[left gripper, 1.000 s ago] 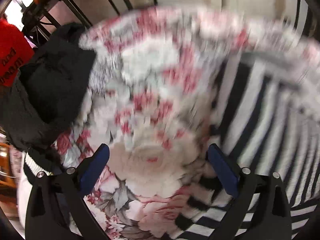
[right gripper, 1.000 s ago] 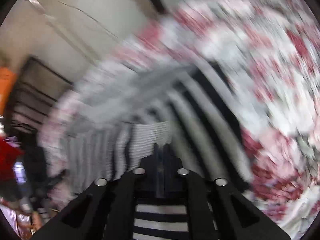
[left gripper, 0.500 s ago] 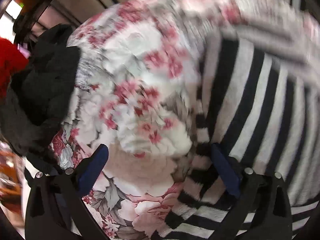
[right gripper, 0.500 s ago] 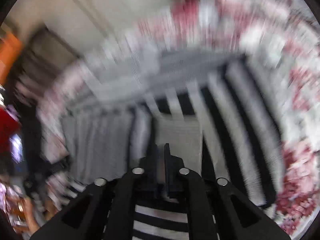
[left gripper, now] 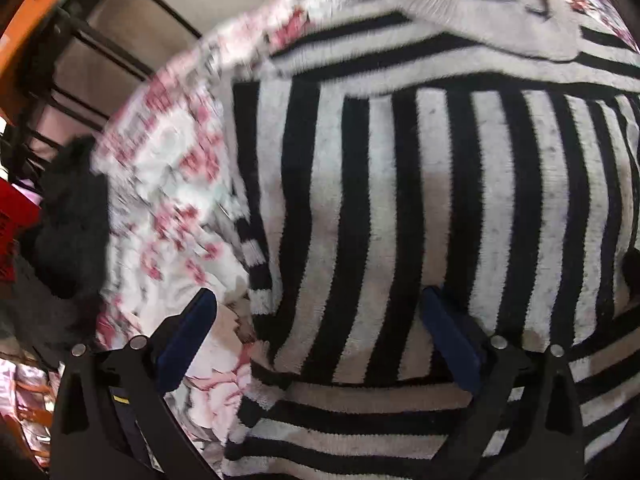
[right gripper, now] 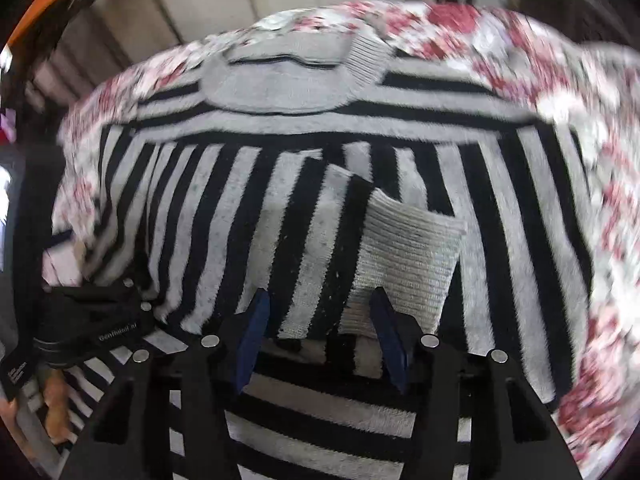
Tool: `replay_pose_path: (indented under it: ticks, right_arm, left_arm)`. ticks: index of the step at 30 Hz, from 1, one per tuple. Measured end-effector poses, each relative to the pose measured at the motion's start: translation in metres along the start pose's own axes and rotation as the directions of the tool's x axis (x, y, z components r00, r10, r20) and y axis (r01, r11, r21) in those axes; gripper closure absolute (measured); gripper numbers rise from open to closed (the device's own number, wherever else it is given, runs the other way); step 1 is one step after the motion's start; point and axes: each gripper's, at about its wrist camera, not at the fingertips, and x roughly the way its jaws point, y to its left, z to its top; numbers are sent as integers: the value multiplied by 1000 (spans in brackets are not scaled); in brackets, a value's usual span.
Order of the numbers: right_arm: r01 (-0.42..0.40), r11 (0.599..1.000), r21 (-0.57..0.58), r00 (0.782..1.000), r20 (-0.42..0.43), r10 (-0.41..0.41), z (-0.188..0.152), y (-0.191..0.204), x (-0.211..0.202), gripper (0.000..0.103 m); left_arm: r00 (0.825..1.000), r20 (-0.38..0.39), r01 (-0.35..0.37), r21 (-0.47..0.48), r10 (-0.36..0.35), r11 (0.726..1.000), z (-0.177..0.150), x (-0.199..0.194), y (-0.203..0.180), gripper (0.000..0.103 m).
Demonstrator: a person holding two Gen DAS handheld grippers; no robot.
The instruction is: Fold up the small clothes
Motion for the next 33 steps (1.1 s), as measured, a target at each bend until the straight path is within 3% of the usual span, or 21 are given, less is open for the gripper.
replay_pose_path:
  ticks: [2, 4, 6, 10, 13, 16, 17, 19, 21, 23, 27, 31, 33]
  right_arm:
    - [3, 1000, 4, 1000, 25, -3, 5, 6, -17, 51]
    - [-46, 998, 40, 999, 31, 45, 4, 4, -31, 51]
    - [-61, 996, 61, 998, 3, 61, -3, -1, -39, 51]
    - [-50, 993, 104, 997, -59, 56, -34, -10, -53, 51]
    - [-91, 985, 143, 993, -57, 100, -59, -15, -73, 50]
    - [-74, 990, 119, 995, -63, 82, -77, -8, -80, 49]
    - [-56, 994, 96, 993, -100, 65, -80, -2, -70, 44]
    - [-27, 999, 37, 976, -215, 34, -93, 2, -42, 42]
    - [8, 999, -31, 974, -226, -15, -101, 8, -30, 42]
    - [22, 999, -42, 977, -212, -30, -101, 12, -37, 42]
    - [-39, 994, 101, 988, -147, 53, -112, -13, -74, 42]
    - [-74, 969, 236, 994, -59, 91, -134, -56, -119, 42]
    - [-106, 941, 321, 993, -23, 120, -150, -82, -136, 42]
  left_arm:
    - [1000, 28, -14, 7, 14, 1000, 3, -16, 2, 4]
    - [994, 88, 60, -32, -57, 998, 4, -37, 13, 4]
    - [992, 85, 100, -27, -97, 995, 2, -46, 15, 4]
    - [995, 44, 83, 30, -84, 996, -19, -49, 5, 4]
    - [996, 35, 78, 94, -82, 993, -40, -63, -3, 4]
    - [990, -15, 140, 157, -139, 978, -65, -71, -18, 4]
    - [983, -63, 179, 178, -170, 968, -74, -66, -28, 5]
    - [983, -123, 161, 210, -137, 964, -88, -49, -45, 4]
    - [987, -123, 124, 175, -103, 977, -93, -40, -51, 4]
    - [984, -140, 131, 137, -112, 982, -92, -45, -45, 4]
    - [960, -185, 218, 31, -209, 975, -105, -54, -16, 4]
    - [964, -192, 173, -77, -185, 982, -120, -59, 32, 4]
    - [947, -190, 221, -197, -258, 955, -129, -59, 67, 4]
